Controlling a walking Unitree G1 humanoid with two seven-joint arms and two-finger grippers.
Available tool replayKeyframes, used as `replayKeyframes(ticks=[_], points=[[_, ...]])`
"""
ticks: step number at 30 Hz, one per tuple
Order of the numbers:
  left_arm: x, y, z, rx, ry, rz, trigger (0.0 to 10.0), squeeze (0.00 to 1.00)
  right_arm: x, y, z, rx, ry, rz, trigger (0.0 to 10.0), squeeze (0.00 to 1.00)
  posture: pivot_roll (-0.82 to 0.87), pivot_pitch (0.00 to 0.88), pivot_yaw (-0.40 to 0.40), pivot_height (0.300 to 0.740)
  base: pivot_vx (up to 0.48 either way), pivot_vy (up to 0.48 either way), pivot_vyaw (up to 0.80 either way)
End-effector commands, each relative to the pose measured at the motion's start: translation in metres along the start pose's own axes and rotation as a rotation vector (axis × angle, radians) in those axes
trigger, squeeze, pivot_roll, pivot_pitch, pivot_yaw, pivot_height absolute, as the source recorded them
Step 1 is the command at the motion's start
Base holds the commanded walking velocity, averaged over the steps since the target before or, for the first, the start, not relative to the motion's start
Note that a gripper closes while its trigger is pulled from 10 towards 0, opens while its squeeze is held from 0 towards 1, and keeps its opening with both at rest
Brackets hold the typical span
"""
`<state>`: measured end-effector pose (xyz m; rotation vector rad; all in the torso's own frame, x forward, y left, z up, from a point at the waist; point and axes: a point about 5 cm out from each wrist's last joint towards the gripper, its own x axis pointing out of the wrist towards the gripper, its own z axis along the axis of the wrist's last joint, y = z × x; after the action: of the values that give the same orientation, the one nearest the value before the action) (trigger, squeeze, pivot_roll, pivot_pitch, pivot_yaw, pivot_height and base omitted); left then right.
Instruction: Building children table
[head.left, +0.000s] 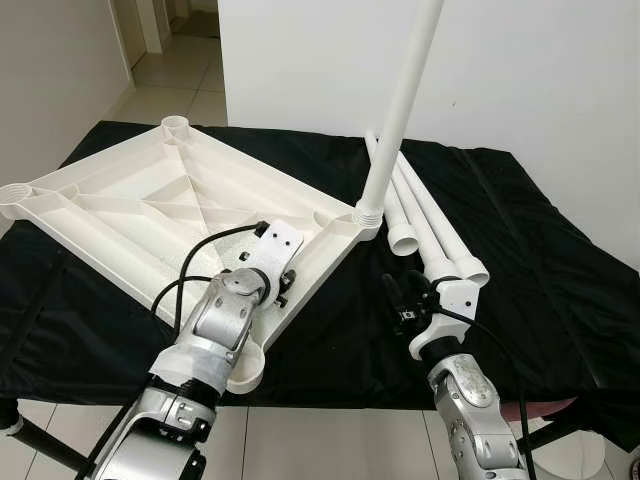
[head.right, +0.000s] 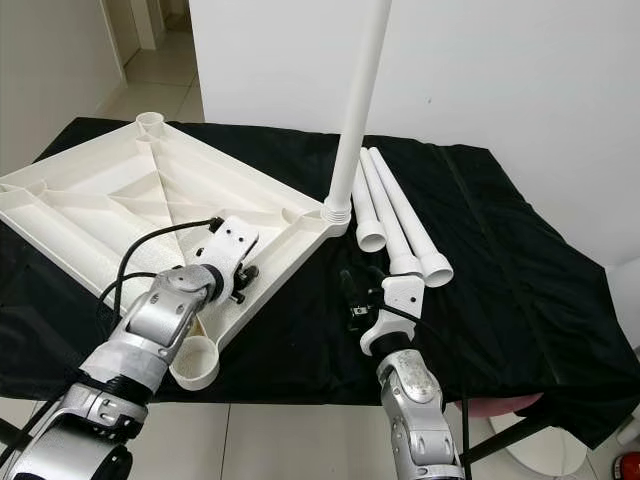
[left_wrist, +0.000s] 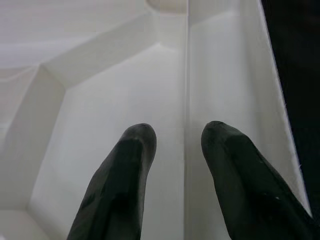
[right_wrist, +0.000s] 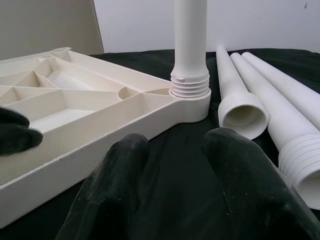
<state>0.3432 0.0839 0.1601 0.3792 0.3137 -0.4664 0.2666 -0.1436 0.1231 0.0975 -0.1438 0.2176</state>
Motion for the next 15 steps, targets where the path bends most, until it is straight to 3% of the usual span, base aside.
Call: replayKeyframes(ticks=[1, 2, 3, 5, 8, 9, 10, 11, 13, 15], points=[[-0.005, -0.003, 0.011, -0.010, -0.087, -0.065, 10.0, 0.00, -0.001, -0.001, -0.001, -0.008, 0.008, -0.002, 10.0, 0.00, -0.01, 0.000, -0.062, 0.740, 0.000, 0.000, 0.00], [-0.005, -0.003, 0.011, -0.010, -0.087, -0.065, 10.0, 0.00, -0.001, -0.001, -0.001, -0.008, 0.008, -0.002, 10.0, 0.00, -0.01, 0.000, -0.062, 0.740, 0.000, 0.000, 0.00], [-0.011, -0.005, 0.020, -0.022, -0.149, -0.103, 10.0, 0.00, -0.001, 0.000, -0.001, -0.007, 0.008, -0.002, 10.0, 0.00, -0.01, 0.000, -0.061, 0.740, 0.000, 0.000, 0.00], [-0.011, -0.005, 0.020, -0.022, -0.149, -0.103, 10.0, 0.00, -0.001, 0.000, -0.001, -0.007, 0.008, -0.002, 10.0, 0.00, -0.01, 0.000, -0.061, 0.740, 0.000, 0.000, 0.00], [-0.038, -0.016, 0.033, 0.027, -0.334, -0.251, 10.0, 0.00, -0.001, 0.000, -0.001, -0.009, 0.006, -0.002, 10.0, 0.00, -0.01, 0.000, -0.055, 0.740, 0.000, 0.000, 0.00], [-0.038, -0.016, 0.033, 0.027, -0.334, -0.251, 10.0, 0.00, -0.001, 0.000, -0.001, -0.009, 0.006, -0.002, 10.0, 0.00, -0.01, 0.000, -0.055, 0.740, 0.000, 0.000, 0.00], [-0.050, -0.021, 0.033, 0.073, -0.395, -0.308, 10.0, 0.00, -0.001, 0.000, -0.001, -0.009, 0.006, -0.003, 10.0, 0.00, -0.01, 0.000, -0.054, 0.740, 0.000, 0.000, 0.00], [-0.050, -0.021, 0.033, 0.073, -0.395, -0.308, 10.0, 0.00, -0.001, 0.000, -0.001, -0.009, 0.006, -0.003, 10.0, 0.00, -0.01, 0.000, -0.054, 0.740, 0.000, 0.000, 0.00], [-0.067, -0.024, 0.021, 0.087, -0.388, -0.430, 10.0, 0.00, -0.002, 0.000, -0.002, -0.009, 0.007, -0.005, 10.0, 0.00, 0.00, 0.000, -0.054, 0.740, 0.000, 0.000, 0.00], [-0.070, -0.018, 0.010, 0.119, -0.345, -0.422, 10.0, 0.00, -0.002, 0.000, -0.003, -0.007, 0.008, -0.004, 10.0, 0.00, 0.00, 0.000, -0.054, 0.740, 0.000, 0.000, 0.00]])
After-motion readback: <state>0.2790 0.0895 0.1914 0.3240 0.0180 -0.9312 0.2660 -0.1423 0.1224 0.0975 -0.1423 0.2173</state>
